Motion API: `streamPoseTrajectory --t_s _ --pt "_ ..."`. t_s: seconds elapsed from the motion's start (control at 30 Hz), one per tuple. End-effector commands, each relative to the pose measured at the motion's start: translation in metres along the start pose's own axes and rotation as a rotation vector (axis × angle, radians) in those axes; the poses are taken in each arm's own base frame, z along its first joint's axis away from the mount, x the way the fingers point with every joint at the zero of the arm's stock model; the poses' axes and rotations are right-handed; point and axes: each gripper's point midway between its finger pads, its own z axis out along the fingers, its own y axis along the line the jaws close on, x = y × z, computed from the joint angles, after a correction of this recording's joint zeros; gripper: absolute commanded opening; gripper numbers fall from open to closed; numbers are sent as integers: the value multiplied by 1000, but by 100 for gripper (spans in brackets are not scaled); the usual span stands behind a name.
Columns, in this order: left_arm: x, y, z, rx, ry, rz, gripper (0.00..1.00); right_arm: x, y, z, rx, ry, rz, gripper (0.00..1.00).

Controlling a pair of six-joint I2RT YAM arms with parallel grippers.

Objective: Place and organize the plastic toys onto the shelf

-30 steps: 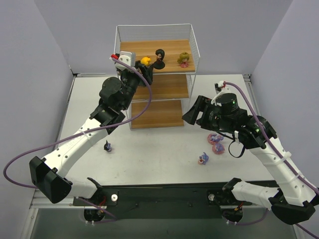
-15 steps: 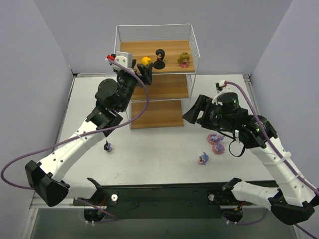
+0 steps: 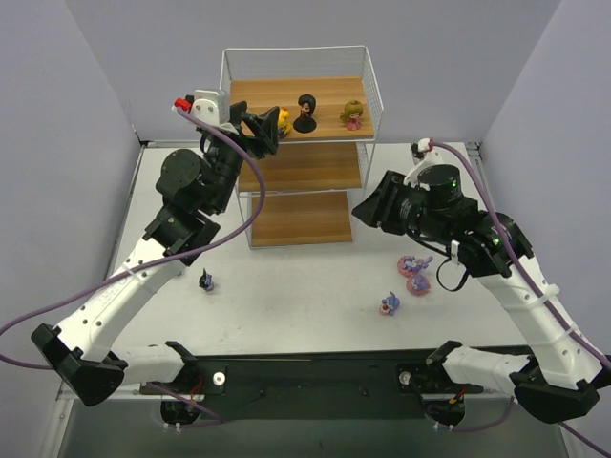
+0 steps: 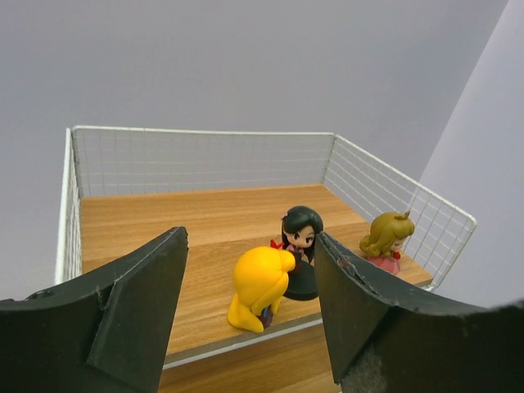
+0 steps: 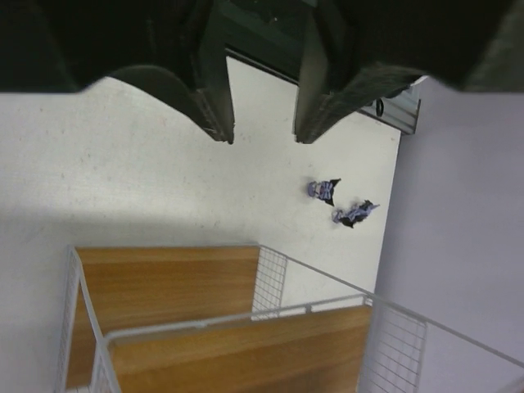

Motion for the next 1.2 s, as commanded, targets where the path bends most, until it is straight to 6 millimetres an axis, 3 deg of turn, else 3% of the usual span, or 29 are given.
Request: streamPoseTrajectory --t_s 0.0,0.03,0.1,0.27,0.4,0.47,0.5,0.57,0.6,0.73,1.17 --pt "-51 3 -13 -17 -60 -35 72 -50 46 -4 -168 -149 -82 30" --pt "-56 4 -18 -16 -64 -39 72 -55 53 1 -190 -160 -97 21" --pt "-58 6 -24 -18 -68 -50 71 -74 72 5 -247 -219 -147 14" --pt "-78 15 -41 -28 -101 -54 71 -101 108 12 -342 -308 -239 7" --pt "-75 30 -43 -80 -58 -49 70 -113 123 37 -359 -345 -290 0" --pt "-73 36 -43 -100 -42 -74 70 -122 131 40 -369 -376 -318 0" --pt "-61 48 -42 -132 6 -63 70 -120 133 53 -363 -361 -332 0" --pt "-61 57 -41 -156 21 -100 68 -126 143 54 -374 -383 -370 0" --pt "-55 67 -40 -168 51 -97 67 -124 142 66 -361 -372 -386 0" --pt "-50 79 -38 -176 67 -114 66 -129 150 76 -353 -390 -433 0" --pt "-35 83 -12 -71 102 -145 66 -134 154 99 -338 -398 -457 0"
